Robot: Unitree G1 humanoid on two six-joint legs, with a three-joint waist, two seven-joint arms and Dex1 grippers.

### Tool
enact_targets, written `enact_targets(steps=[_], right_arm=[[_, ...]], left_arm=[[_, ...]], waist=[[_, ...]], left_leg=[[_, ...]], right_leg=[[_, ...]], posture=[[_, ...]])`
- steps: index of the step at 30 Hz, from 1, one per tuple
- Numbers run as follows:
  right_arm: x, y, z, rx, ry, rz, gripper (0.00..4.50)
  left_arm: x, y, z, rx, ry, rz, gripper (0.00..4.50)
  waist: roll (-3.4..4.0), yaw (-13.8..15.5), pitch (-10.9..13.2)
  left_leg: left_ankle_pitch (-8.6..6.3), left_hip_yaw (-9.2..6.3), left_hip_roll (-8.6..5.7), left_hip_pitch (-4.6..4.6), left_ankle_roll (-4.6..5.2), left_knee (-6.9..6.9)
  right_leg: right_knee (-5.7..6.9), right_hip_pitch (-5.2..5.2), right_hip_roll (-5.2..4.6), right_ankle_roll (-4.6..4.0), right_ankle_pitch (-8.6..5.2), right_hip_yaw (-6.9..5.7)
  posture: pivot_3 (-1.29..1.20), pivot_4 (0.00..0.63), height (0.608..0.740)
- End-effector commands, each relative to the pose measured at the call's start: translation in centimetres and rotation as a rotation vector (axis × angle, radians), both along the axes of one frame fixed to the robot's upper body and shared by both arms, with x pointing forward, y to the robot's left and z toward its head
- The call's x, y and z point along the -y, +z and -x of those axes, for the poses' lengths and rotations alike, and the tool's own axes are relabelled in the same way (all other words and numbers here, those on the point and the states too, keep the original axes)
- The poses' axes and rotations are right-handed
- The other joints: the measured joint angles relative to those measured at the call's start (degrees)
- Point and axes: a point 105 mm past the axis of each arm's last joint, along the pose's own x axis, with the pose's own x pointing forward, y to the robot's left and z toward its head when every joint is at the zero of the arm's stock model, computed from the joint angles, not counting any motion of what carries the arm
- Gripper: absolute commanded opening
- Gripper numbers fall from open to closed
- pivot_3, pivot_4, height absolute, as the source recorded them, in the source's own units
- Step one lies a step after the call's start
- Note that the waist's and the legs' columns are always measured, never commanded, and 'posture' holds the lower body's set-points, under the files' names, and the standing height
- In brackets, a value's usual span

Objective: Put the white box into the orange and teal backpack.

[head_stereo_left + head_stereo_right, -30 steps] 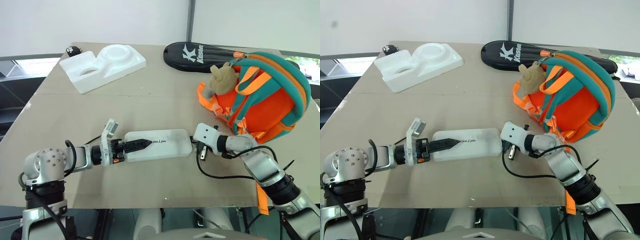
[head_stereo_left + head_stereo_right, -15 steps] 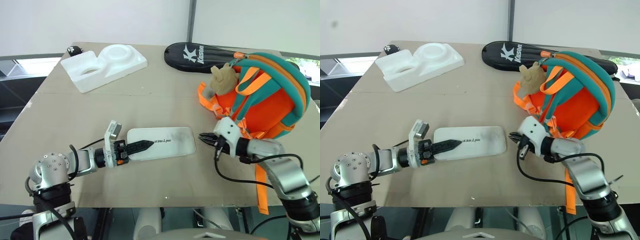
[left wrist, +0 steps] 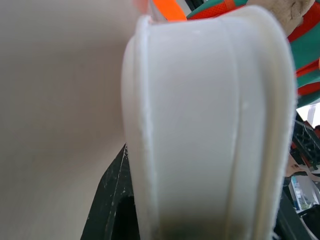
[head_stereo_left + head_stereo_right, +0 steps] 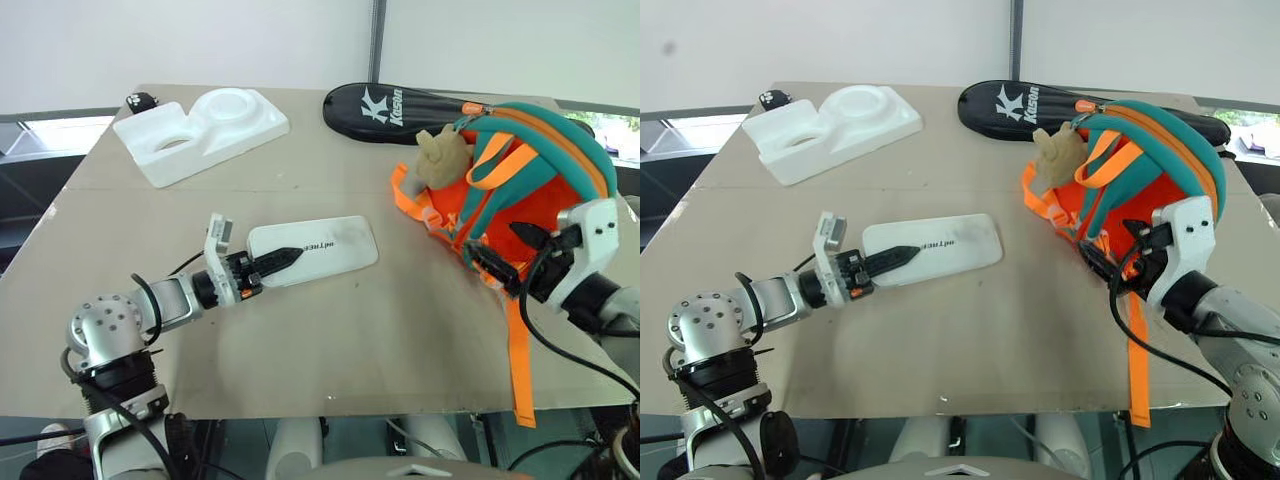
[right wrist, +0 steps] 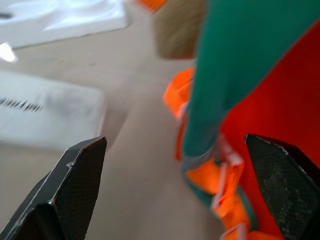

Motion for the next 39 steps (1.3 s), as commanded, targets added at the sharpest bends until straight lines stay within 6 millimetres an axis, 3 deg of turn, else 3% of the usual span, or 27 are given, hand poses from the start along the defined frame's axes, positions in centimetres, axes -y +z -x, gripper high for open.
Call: enact_targets(steps=[1, 5, 7, 13, 17, 21, 24, 26, 33, 36, 39], right_arm=[[-0.3, 1.4, -2.2, 0.043, -0.050, -0.043, 4.48], [-2.5, 1.6, -5.3, 0.071, -0.015, -0.043, 4.48], [-2.4, 1.6, -6.9, 0.099, -0.067, -0.038, 4.48], [-3.4, 1.6, -9.0, 0.185, -0.047, 0.079, 2.10], [-5.0, 2.9, -9.7, 0.286, 0.071, 0.123, 0.05], [-8.5, 6.3, -9.0, 0.422, 0.319, 0.068, 0.05], [-11.1, 9.1, -7.2, 0.504, 0.535, -0.013, 0.05], [-12.2, 9.8, -6.3, 0.513, 0.638, -0.029, 0.05], [-13.6, 10.0, -3.1, 0.478, 0.864, -0.061, 0.05], [-13.5, 6.3, -2.4, 0.367, 0.942, 0.097, 0.05], [-12.4, 3.9, -2.6, 0.274, 0.957, 0.117, 0.05]], left_arm=[[0.4, 2.1, -0.5, 0.089, -0.005, 0.034, 1.10], [0.5, 3.0, -1.1, 0.148, 0.025, 0.018, 1.10], [0.2, 4.0, -1.7, 0.216, 0.077, 0.012, 1.10], [-0.6, 6.5, -2.9, 0.370, 0.230, 0.023, 1.10], [-1.7, 8.0, -3.5, 0.448, 0.325, 0.014, 1.10], [-2.9, 9.2, -4.1, 0.527, 0.423, -0.017, 1.10], [-4.1, 10.5, -4.4, 0.605, 0.495, -0.041, 1.10], [-5.1, 11.6, -4.3, 0.695, 0.534, -0.066, 1.10], [-6.7, 13.4, -1.8, 0.778, 0.451, -0.016, 1.10], [-7.1, 13.8, 0.4, 0.808, 0.348, -0.054, 1.10], [-7.6, 13.6, 2.5, 0.809, 0.227, -0.110, 1.10]], waist=[[0.00, -0.04, 0.00], [0.03, -0.12, 0.02], [0.03, -0.07, 0.02], [0.01, 0.06, 0.03], [0.02, -0.17, 0.04], [0.08, -0.32, 0.10], [0.10, -0.20, 0.13], [0.10, -0.12, 0.16], [0.11, 0.05, 0.26], [0.06, 0.02, 0.29], [0.06, -0.10, 0.32]], left_leg=[[0.00, 0.00, -0.01, 0.00, 0.00, 0.00], [0.00, -0.03, -0.01, -0.05, 0.00, -0.06], [0.00, -0.04, -0.01, -0.12, 0.00, -0.09], [0.00, 0.01, -0.04, -0.20, 0.00, -0.10], [0.00, 0.01, 0.00, -0.13, 0.00, -0.10], [0.01, 0.04, 0.01, -0.11, 0.00, -0.09], [0.01, 0.02, 0.02, -0.15, 0.00, -0.11], [0.01, 0.03, 0.02, -0.17, 0.00, -0.14], [0.00, 0.09, 0.05, -0.27, -0.02, -0.37], [0.00, 0.11, 0.05, -0.26, -0.02, -0.37], [-0.01, 0.13, 0.06, -0.22, -0.03, -0.37]], right_leg=[[0.00, 0.00, 0.00, 0.00, 0.00, 0.00], [-0.01, -0.05, 0.07, 0.05, 0.02, 0.02], [-0.02, -0.10, 0.07, 0.19, 0.10, 0.00], [-0.11, -0.10, 0.04, 0.26, 0.14, 0.02], [-0.07, -0.11, 0.10, 0.26, 0.14, 0.05], [-0.04, -0.11, 0.13, 0.26, 0.15, 0.10], [-0.05, -0.13, 0.14, 0.26, 0.15, 0.07], [-0.07, -0.15, 0.14, 0.27, 0.15, 0.05], [-0.27, -0.24, 0.10, 0.27, 0.14, 0.01], [-0.25, -0.24, 0.08, 0.27, 0.14, 0.01], [-0.26, -0.24, 0.06, 0.26, 0.13, 0.00]], posture=[[0.00, 0.150, 0.740], [0.00, 0.150, 0.740], [0.00, 0.150, 0.740], [0.00, 0.150, 0.740], [0.00, 0.150, 0.740], [0.00, 0.150, 0.740], [0.00, 0.150, 0.740], [0.00, 0.150, 0.740], [0.00, 0.150, 0.740], [0.00, 0.150, 0.740], [0.00, 0.150, 0.740]])
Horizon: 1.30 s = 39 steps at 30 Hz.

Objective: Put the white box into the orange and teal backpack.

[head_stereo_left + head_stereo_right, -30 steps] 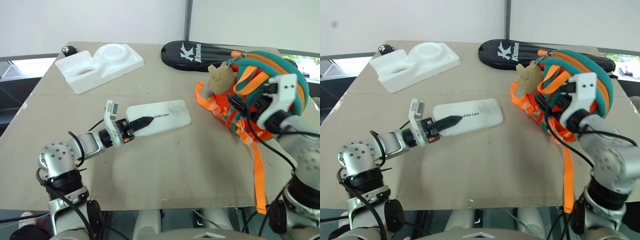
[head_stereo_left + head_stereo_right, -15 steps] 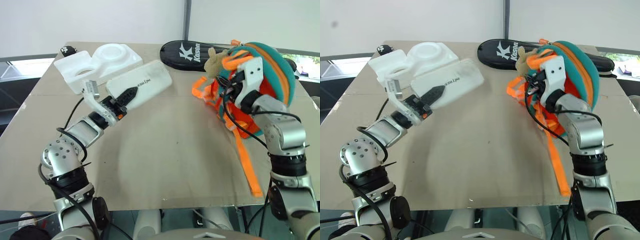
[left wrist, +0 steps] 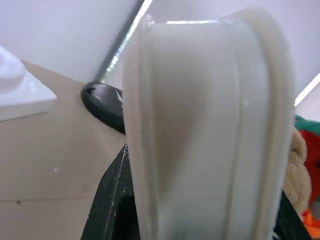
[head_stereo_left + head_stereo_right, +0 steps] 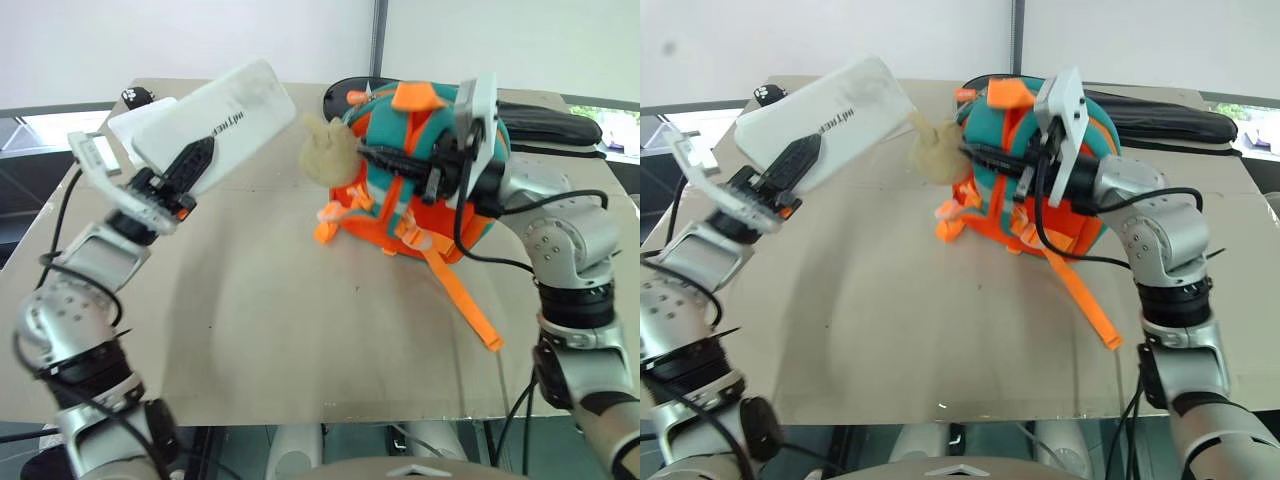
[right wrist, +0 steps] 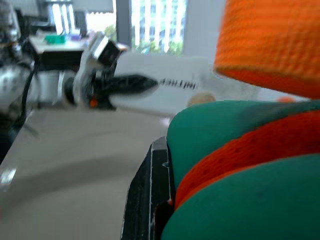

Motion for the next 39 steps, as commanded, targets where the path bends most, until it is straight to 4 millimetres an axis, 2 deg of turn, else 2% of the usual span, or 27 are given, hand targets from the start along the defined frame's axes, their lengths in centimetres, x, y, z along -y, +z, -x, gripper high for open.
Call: enact_targets(steps=[1, 4, 7, 13, 15, 20, 24, 30, 35, 37, 39], right_arm=[[0.8, -0.5, 0.7, 0.002, 0.053, 0.004, 0.05], [2.1, -0.9, 0.7, -0.010, 0.075, 0.032, 0.05], [3.6, -1.0, 1.9, -0.045, 0.155, 0.077, 0.05], [5.5, -0.7, 4.2, -0.102, 0.260, 0.115, 0.05], [5.8, -0.4, 4.2, -0.100, 0.246, 0.105, 0.05], [6.1, 0.0, 3.4, -0.086, 0.188, 0.073, 0.05], [5.9, -0.1, 3.1, -0.081, 0.154, 0.079, 0.05], [5.8, -0.6, 2.8, -0.078, 0.132, 0.098, 0.05], [5.2, -0.5, 3.7, -0.054, 0.170, 0.109, 0.05], [4.5, -0.6, 4.2, -0.040, 0.188, 0.114, 0.05], [4.0, -0.9, 4.6, -0.033, 0.201, 0.116, 0.05]], left_arm=[[0.4, 2.1, 2.9, 0.095, -0.124, -0.113, 1.10], [0.2, 1.2, 3.9, 0.069, -0.178, -0.202, 1.10], [0.6, 1.2, 4.0, 0.100, -0.229, -0.277, 1.10], [3.6, 1.1, 3.1, 0.229, -0.355, -0.499, 1.10], [4.5, 0.5, 3.0, 0.267, -0.406, -0.572, 1.10], [6.2, -0.1, 2.9, 0.333, -0.504, -0.631, 1.10], [7.4, 0.9, 2.8, 0.409, -0.565, -0.646, 1.10], [8.5, 1.3, 3.3, 0.449, -0.683, -0.702, 1.10], [11.9, 1.1, 2.4, 0.446, -0.718, -0.756, 1.10], [14.2, 0.4, 0.7, 0.381, -0.649, -0.792, 1.10], [16.6, -0.2, 0.0, 0.327, -0.635, -0.796, 1.10]], waist=[[0.04, 0.02, 0.06], [0.17, 0.13, 0.14], [0.12, 0.47, 0.16], [0.12, 1.33, 0.17], [0.15, 1.24, 0.19], [0.16, 1.47, 0.19], [0.14, 1.72, 0.21], [0.16, 1.55, 0.23], [0.17, 1.73, 0.25], [0.16, 1.84, 0.25], [0.15, 1.74, 0.26]], left_leg=[[0.00, 0.02, 0.00, 0.01, 0.00, 0.00], [0.00, 0.03, 0.00, 0.07, 0.00, 0.00], [0.01, 0.01, 0.00, 0.08, 0.00, 0.10], [0.00, 0.05, -0.02, 0.05, 0.00, 0.13], [0.00, 0.08, -0.01, 0.06, 0.00, 0.11], [0.00, 0.09, 0.00, 0.02, 0.00, 0.06], [0.00, 0.08, 0.00, 0.00, 0.00, 0.10], [0.00, 0.08, 0.00, -0.02, 0.01, 0.22], [0.00, 0.03, -0.01, -0.04, 0.01, 0.24], [0.00, 0.01, -0.01, -0.04, 0.01, 0.30], [0.00, -0.05, -0.02, -0.04, 0.02, 0.38]], right_leg=[[0.03, -0.02, -0.02, -0.01, 0.00, 0.00], [0.11, -0.04, -0.02, -0.21, -0.12, 0.00], [0.13, -0.02, -0.03, -0.25, -0.14, -0.02], [0.07, 0.02, -0.06, -0.26, -0.14, -0.01], [0.07, 0.00, -0.05, -0.25, -0.13, 0.00], [0.08, -0.06, 0.00, -0.15, -0.08, 0.03], [0.10, -0.05, 0.00, -0.09, -0.05, 0.03], [0.13, -0.04, 0.01, -0.02, -0.02, 0.04], [0.17, -0.03, 0.03, 0.01, -0.01, 0.02], [0.17, 0.02, 0.04, 0.03, 0.00, 0.03], [0.17, 0.10, 0.05, 0.05, 0.00, 0.01]], posture=[[0.00, 0.150, 0.740], [0.00, 0.150, 0.740], [0.00, 0.150, 0.740], [0.00, 0.150, 0.740], [0.00, 0.150, 0.740], [0.00, 0.150, 0.740], [0.00, 0.150, 0.740], [0.00, 0.150, 0.740], [0.00, 0.150, 0.740], [0.00, 0.150, 0.740], [0.00, 0.150, 0.740]])
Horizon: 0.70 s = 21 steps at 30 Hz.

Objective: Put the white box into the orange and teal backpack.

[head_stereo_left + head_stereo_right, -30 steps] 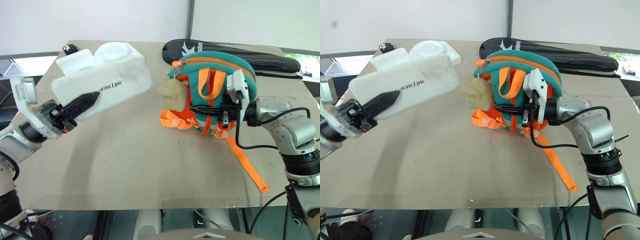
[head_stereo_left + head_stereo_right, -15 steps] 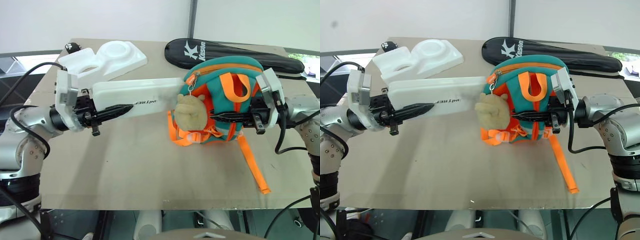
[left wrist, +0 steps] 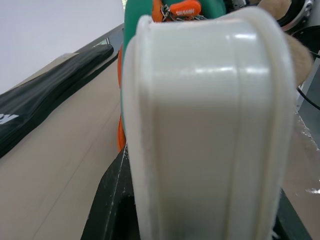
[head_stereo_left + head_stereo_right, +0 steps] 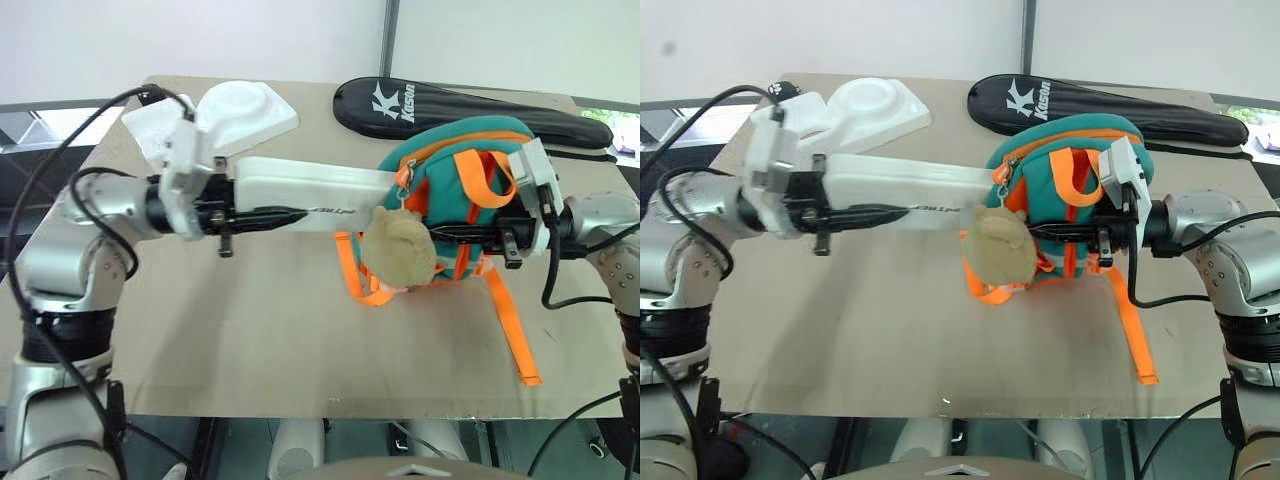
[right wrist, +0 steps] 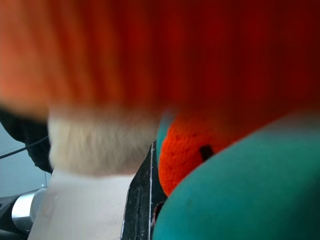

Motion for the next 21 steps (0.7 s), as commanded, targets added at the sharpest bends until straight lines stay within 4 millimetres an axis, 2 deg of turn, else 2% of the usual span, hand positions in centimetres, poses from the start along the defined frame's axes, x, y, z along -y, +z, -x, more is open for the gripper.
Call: enact_targets(steps=[1, 5, 8, 9, 10, 11, 15, 16, 18, 21], right_arm=[[-1.2, 0.7, 1.4, 0.065, 0.052, -0.012, 0.05], [-1.7, 0.8, 1.6, 0.065, 0.026, -0.054, 0.05], [-1.7, 0.5, 1.4, 0.061, -0.007, -0.067, 0.05], [-1.6, 0.5, 1.2, 0.053, -0.032, -0.082, 0.01], [-1.3, 0.2, 0.7, 0.048, -0.080, -0.086, 0.00], [-1.0, -0.1, 0.2, 0.046, -0.122, -0.086, 0.00], [-0.5, -0.5, -0.7, 0.034, -0.207, -0.115, 0.00], [-0.5, -0.6, -0.7, 0.032, -0.210, -0.117, 0.00], [-0.5, -0.6, -0.6, 0.032, -0.216, -0.121, 0.00], [-0.9, -0.2, -0.8, 0.031, -0.233, -0.156, 0.00]], left_arm=[[4.2, -0.2, -0.3, -0.007, 0.038, -0.043, 1.10], [8.2, -1.6, -1.5, 0.017, 0.070, -0.102, 1.10], [9.1, -3.0, -2.2, 0.021, 0.066, -0.161, 1.10], [9.5, -3.0, -2.2, 0.006, 0.055, -0.128, 1.59], [9.1, -2.8, -2.2, 0.010, 0.050, -0.102, 2.09], [8.3, -2.6, -2.4, 0.028, 0.062, -0.081, 2.29], [3.3, -0.2, -1.5, -0.051, 0.091, 0.113, 4.17], [2.4, 0.2, -1.0, -0.081, 0.091, 0.146, 4.39], [0.6, 0.6, 0.3, -0.199, 0.089, 0.198, 4.39], [-2.4, 1.1, 2.3, -0.505, 0.080, 0.357, 4.39]], waist=[[0.00, -0.18, 0.00], [0.00, -0.30, 0.00], [0.01, -0.49, 0.00], [0.02, -0.59, 0.00], [0.03, -0.53, -0.01], [0.03, -0.52, -0.01], [0.04, -1.34, 0.00], [0.04, -1.59, 0.00], [0.04, -1.90, 0.00], [0.04, -1.85, 0.00]], left_leg=[[0.00, 0.01, 0.00, 0.00, 0.00, 0.04], [0.00, -0.02, 0.00, 0.04, 0.01, 0.07], [0.00, -0.05, 0.01, 0.08, 0.01, 0.06], [0.00, -0.06, 0.02, 0.10, 0.01, 0.05], [0.00, -0.07, 0.02, 0.11, 0.01, 0.05], [0.00, -0.09, 0.02, 0.11, 0.01, 0.04], [0.00, -0.04, 0.04, 0.09, 0.01, 0.05], [0.00, -0.06, 0.05, 0.09, 0.01, 0.05], [0.01, -0.08, 0.07, 0.10, 0.01, 0.05], [0.00, -0.09, 0.09, 0.11, 0.01, 0.04]], right_leg=[[0.00, 0.01, 0.01, 0.01, 0.01, 0.02], [0.05, 0.01, 0.06, 0.02, 0.01, 0.07], [0.09, 0.01, 0.12, 0.01, 0.00, 0.09], [0.09, 0.00, 0.15, 0.00, 0.00, 0.12], [0.09, 0.00, 0.16, 0.00, 0.00, 0.13], [0.09, 0.01, 0.16, -0.01, 0.00, 0.12], [0.08, -0.01, 0.16, -0.01, 0.00, 0.18], [0.08, -0.02, 0.16, 0.00, 0.00, 0.16], [0.09, -0.01, 0.16, 0.00, 0.00, 0.14], [0.10, 0.00, 0.14, 0.01, 0.00, 0.10]], posture=[[0.00, 0.150, 0.740], [0.00, 0.150, 0.740], [0.00, 0.150, 0.740], [0.00, 0.150, 0.740], [0.00, 0.150, 0.740], [0.00, 0.150, 0.740], [0.00, 0.150, 0.740], [0.00, 0.150, 0.740], [0.00, 0.150, 0.740], [0.00, 0.150, 0.740]])
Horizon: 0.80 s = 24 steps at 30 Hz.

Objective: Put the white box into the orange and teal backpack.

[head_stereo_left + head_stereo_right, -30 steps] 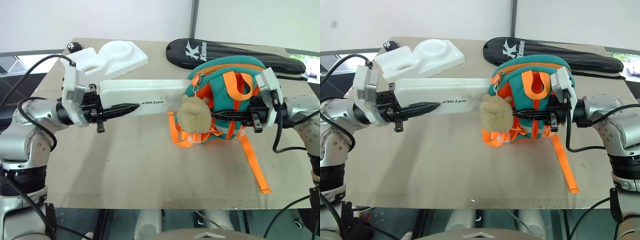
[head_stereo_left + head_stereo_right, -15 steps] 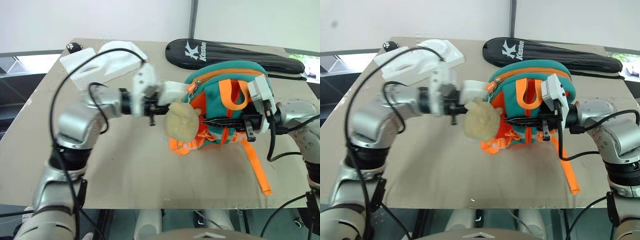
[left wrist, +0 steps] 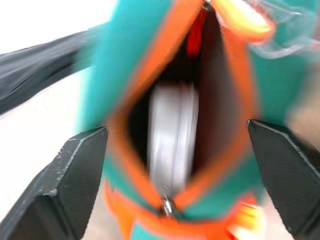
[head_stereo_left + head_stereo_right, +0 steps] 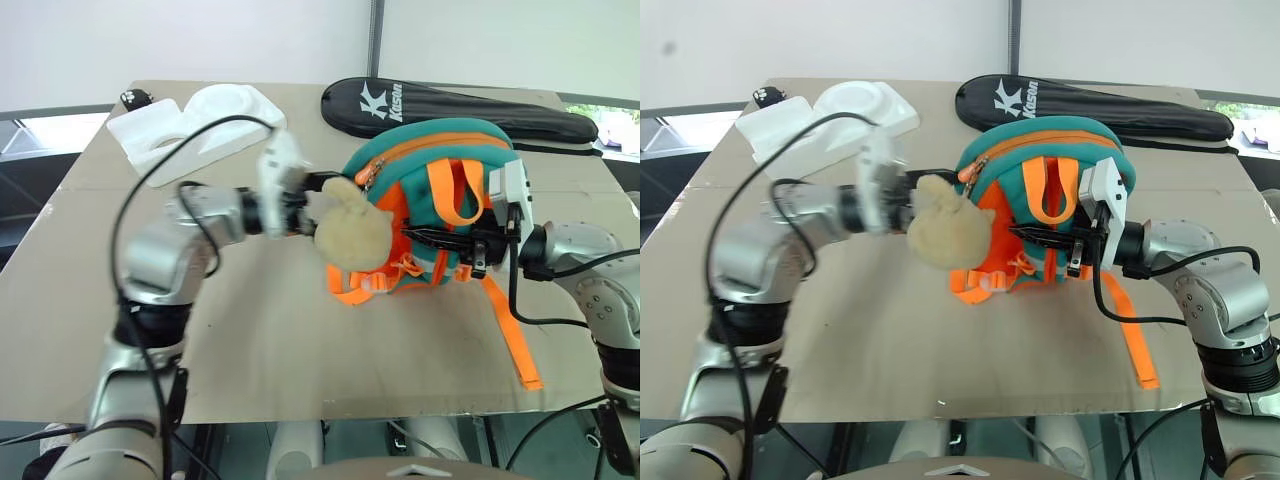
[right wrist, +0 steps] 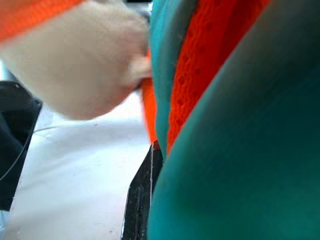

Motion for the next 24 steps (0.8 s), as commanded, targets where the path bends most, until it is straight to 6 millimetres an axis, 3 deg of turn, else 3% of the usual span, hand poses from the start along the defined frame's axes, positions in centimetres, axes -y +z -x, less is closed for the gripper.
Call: enact_targets(steps=[1, 5, 9, 14, 17, 22, 24], right_arm=[[-0.2, 1.6, 0.1, 0.058, -0.019, -0.047, 0.00], [-0.8, 2.1, 0.2, 0.068, -0.010, -0.056, 0.00], [-1.4, 2.5, 0.6, 0.067, 0.009, -0.056, 0.00], [-1.3, 2.3, 0.6, 0.063, -0.009, -0.039, 0.00], [-1.2, 2.3, 0.6, 0.061, -0.021, -0.042, 0.00], [-0.6, 2.3, 0.2, 0.056, -0.068, -0.061, 0.00], [0.1, 2.9, -0.5, 0.055, -0.136, -0.124, 0.00]], left_arm=[[-1.5, 1.3, 3.3, -0.217, -0.102, 0.149, 4.39], [-0.8, 0.0, 4.9, -0.411, -0.167, 0.221, 4.39], [2.2, -2.2, 3.9, -0.481, -0.114, 0.209, 4.39], [5.6, -2.6, 2.5, -0.505, -0.109, 0.259, 4.39], [6.1, -2.1, 1.8, -0.500, -0.094, 0.313, 3.59], [5.5, -1.1, 1.9, -0.478, -0.104, 0.373, 1.34], [4.3, -0.2, 2.3, -0.431, -0.122, 0.404, 0.85]], waist=[[0.00, 0.08, 0.00], [-0.03, 0.52, 0.01], [-0.04, 0.78, 0.00], [-0.04, 0.79, 0.00], [-0.03, 0.56, 0.00], [-0.03, 0.54, 0.00], [-0.03, 0.50, 0.00]], left_leg=[[0.00, -0.02, 0.00, 0.00, 0.00, 0.01], [0.00, -0.12, -0.08, 0.01, 0.00, 0.07], [0.01, -0.21, -0.12, 0.04, 0.01, 0.16], [0.01, -0.23, -0.12, 0.02, 0.00, 0.15], [0.01, -0.21, -0.12, 0.01, 0.00, 0.14], [0.01, -0.20, -0.12, 0.02, 0.00, 0.12], [0.01, -0.19, -0.12, 0.01, 0.00, 0.12]], right_leg=[[0.01, 0.01, -0.02, 0.01, 0.00, -0.04], [0.00, 0.15, -0.15, 0.02, 0.00, -0.17], [0.02, 0.24, -0.16, 0.01, 0.02, -0.19], [0.04, 0.23, -0.10, -0.01, 0.02, -0.19], [0.02, 0.21, -0.08, -0.01, 0.02, -0.16], [0.02, 0.20, -0.06, -0.01, 0.02, -0.14], [0.02, 0.20, -0.06, -0.01, 0.02, -0.13]], posture=[[0.00, 0.150, 0.740], [0.00, 0.150, 0.740], [0.00, 0.150, 0.740], [0.00, 0.150, 0.740], [0.00, 0.150, 0.740], [0.00, 0.150, 0.740], [0.00, 0.150, 0.740]])
